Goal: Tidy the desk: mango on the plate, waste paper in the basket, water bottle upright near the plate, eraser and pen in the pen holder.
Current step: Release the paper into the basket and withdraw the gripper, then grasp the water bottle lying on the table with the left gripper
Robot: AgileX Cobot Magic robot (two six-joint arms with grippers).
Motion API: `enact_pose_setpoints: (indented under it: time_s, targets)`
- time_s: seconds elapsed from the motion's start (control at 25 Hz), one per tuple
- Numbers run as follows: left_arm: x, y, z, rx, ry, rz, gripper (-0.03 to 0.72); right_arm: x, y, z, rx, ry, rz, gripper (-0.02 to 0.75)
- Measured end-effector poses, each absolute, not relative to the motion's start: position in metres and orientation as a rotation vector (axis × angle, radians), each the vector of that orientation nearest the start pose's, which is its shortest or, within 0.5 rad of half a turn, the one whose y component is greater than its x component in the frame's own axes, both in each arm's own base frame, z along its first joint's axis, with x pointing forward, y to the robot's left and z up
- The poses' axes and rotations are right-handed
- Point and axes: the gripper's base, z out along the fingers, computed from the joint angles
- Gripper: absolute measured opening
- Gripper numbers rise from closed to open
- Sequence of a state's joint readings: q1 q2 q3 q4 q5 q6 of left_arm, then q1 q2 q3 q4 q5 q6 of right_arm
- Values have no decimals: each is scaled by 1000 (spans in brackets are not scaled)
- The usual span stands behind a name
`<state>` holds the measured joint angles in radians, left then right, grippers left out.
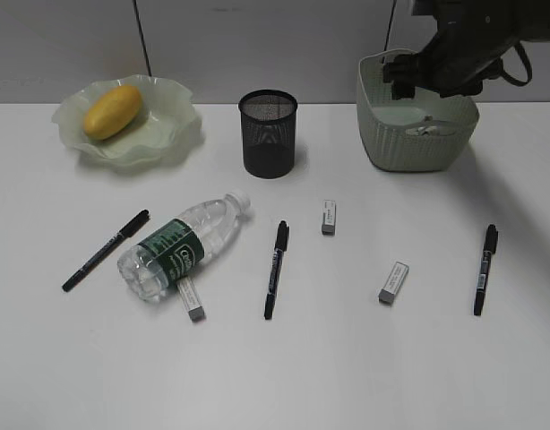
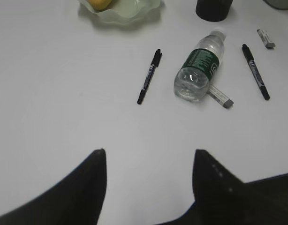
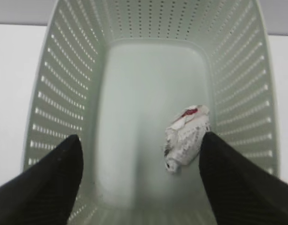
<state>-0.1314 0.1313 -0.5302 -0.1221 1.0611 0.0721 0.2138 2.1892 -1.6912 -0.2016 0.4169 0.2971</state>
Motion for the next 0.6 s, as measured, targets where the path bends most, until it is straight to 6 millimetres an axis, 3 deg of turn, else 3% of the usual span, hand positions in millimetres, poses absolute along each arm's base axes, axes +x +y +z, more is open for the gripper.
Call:
enact_pose_setpoints:
  time_s: [0.32,0.6]
  targets:
    - [11,-11,286,216,2134,-184,444,442,85,247,-189,2606,-68,580]
    - [11,-11,286,216,2134,-184,444,398,80,293,-304,2771,-48,538]
